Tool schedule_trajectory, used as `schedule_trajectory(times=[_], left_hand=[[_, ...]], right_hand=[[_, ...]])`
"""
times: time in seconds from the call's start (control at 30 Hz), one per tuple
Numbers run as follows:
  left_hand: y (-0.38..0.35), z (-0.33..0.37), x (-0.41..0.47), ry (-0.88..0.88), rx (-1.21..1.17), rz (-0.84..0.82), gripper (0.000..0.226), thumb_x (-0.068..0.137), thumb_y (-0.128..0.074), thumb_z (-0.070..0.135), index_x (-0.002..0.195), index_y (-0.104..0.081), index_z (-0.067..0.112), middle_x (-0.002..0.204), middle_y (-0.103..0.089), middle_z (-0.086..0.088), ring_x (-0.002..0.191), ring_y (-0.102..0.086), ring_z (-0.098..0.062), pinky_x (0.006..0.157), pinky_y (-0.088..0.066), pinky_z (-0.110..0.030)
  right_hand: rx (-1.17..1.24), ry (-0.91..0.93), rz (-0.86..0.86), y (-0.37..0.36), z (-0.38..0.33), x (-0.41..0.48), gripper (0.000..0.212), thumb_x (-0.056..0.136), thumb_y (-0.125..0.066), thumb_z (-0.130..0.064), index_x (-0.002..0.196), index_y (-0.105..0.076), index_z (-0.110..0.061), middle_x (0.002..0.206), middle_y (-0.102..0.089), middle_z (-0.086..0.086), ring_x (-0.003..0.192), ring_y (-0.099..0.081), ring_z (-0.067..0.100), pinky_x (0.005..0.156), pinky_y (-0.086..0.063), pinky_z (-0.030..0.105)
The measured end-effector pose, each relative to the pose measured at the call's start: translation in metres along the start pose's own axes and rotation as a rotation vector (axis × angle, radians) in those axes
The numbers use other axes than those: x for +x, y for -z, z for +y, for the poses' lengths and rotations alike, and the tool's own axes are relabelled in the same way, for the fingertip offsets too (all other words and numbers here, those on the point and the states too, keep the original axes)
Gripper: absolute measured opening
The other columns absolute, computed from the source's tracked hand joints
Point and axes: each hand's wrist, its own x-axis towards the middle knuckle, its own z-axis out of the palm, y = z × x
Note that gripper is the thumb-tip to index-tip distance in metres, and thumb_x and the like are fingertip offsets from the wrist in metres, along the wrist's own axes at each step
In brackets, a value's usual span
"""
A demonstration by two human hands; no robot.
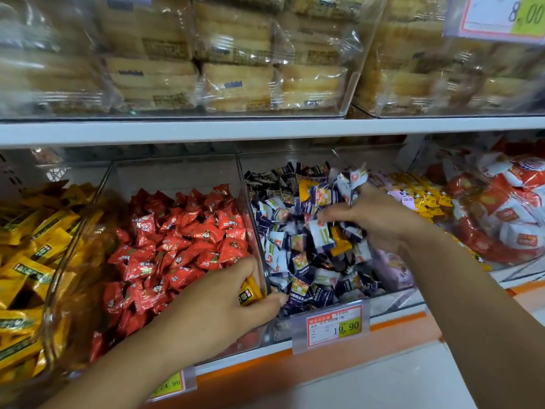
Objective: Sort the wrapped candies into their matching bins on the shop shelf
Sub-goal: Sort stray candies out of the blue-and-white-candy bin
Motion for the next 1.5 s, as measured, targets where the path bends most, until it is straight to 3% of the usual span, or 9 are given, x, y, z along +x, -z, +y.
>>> schedule_trajectory(times=[0.2,0.4,0.53,0.7,0.93,1.13,1.27,1.37,1.5], left_hand=[[0.000,-0.003,0.000,0.007,0.024,-0.012,0.069,0.074,-0.041,0.078,0.114,-0.051,0.023,0.078,-0.051,-0.009,0.053,-0.037,-0.009,0.059,-0.038,-0.034],[0.000,0.000,-0.001,0.014,0.021,-0.020,0.054,0.071,-0.041,0.079,0.097,-0.049,0.033,0.067,-0.047,0.007,0.053,-0.037,-0.007,0.055,-0.032,-0.025],[0.001,0.001,0.000,0.009,0.033,-0.005,0.058,0.069,-0.040,0.081,0.093,-0.048,0.029,0.064,-0.045,0.009,0.053,-0.038,-0.007,0.054,-0.031,-0.024],[0.002,0.002,-0.002,0.010,0.013,0.003,0.058,0.074,-0.043,0.078,0.092,-0.048,0.023,0.062,-0.043,0.011,0.052,-0.036,-0.008,0.054,-0.030,-0.026],[0.004,0.009,-0.005,-0.002,-0.013,0.024,0.050,0.078,-0.048,0.072,0.081,-0.041,0.023,0.056,-0.044,0.014,0.050,-0.036,-0.009,0.051,-0.029,-0.022],[0.004,0.008,-0.005,0.006,-0.019,0.002,0.048,0.079,-0.047,0.072,0.081,-0.041,0.024,0.057,-0.045,0.013,0.049,-0.036,-0.008,0.051,-0.030,-0.021],[0.005,0.003,-0.004,-0.016,-0.070,0.019,0.049,0.071,-0.047,0.076,0.079,-0.044,0.029,0.060,-0.046,0.009,0.052,-0.038,-0.007,0.051,-0.029,-0.022],[0.006,-0.003,-0.001,-0.063,-0.182,0.160,0.045,0.071,-0.050,0.075,0.080,-0.047,0.031,0.067,-0.052,-0.006,0.052,-0.042,-0.011,0.051,-0.032,-0.022],[0.008,0.000,0.000,-0.090,-0.272,0.352,0.040,0.071,-0.052,0.070,0.089,-0.049,0.036,0.067,-0.054,-0.002,0.048,-0.042,-0.007,0.049,-0.035,-0.029]], right_hand=[[-0.264,0.142,0.031,-0.022,-0.019,-0.006,0.041,0.076,-0.081,-0.030,0.099,-0.050,-0.016,0.087,-0.053,-0.015,0.081,-0.051,0.001,0.062,-0.035,0.020],[-0.269,0.076,-0.255,-0.017,-0.011,-0.009,0.084,0.076,-0.079,-0.033,0.143,-0.031,-0.047,0.143,-0.042,-0.010,0.124,-0.047,0.016,0.091,-0.042,0.031],[-0.278,0.077,-0.230,0.014,-0.004,-0.013,0.049,0.087,-0.069,-0.028,0.131,-0.051,-0.042,0.129,-0.056,-0.017,0.114,-0.057,0.008,0.093,-0.052,0.040],[-0.505,0.213,-0.095,0.011,0.004,-0.013,0.018,0.091,-0.066,-0.026,0.105,-0.068,-0.036,0.101,-0.068,-0.017,0.090,-0.062,-0.006,0.073,-0.044,0.009],[-0.571,0.452,0.036,-0.051,0.022,-0.001,0.048,0.096,-0.052,-0.043,0.143,-0.041,-0.035,0.136,-0.048,-0.009,0.118,-0.048,0.012,0.101,-0.040,0.031],[-0.392,0.417,0.047,-0.057,0.018,0.008,0.028,0.086,-0.071,-0.025,0.112,-0.063,-0.032,0.116,-0.051,-0.011,0.107,-0.048,0.004,0.089,-0.037,0.019],[-0.284,0.377,0.040,-0.041,0.014,0.006,0.037,0.086,-0.071,-0.016,0.117,-0.061,-0.032,0.118,-0.057,-0.012,0.098,-0.062,0.010,0.084,-0.051,0.026],[-0.177,0.393,0.097,-0.025,0.010,-0.002,0.038,0.087,-0.069,-0.012,0.117,-0.059,-0.033,0.113,-0.062,-0.010,0.087,-0.066,0.012,0.074,-0.053,0.023],[-0.047,0.446,-0.012,-0.007,0.002,-0.021,0.044,0.084,-0.067,0.004,0.115,-0.058,-0.026,0.106,-0.068,-0.004,0.096,-0.066,0.021,0.087,-0.054,0.039]])
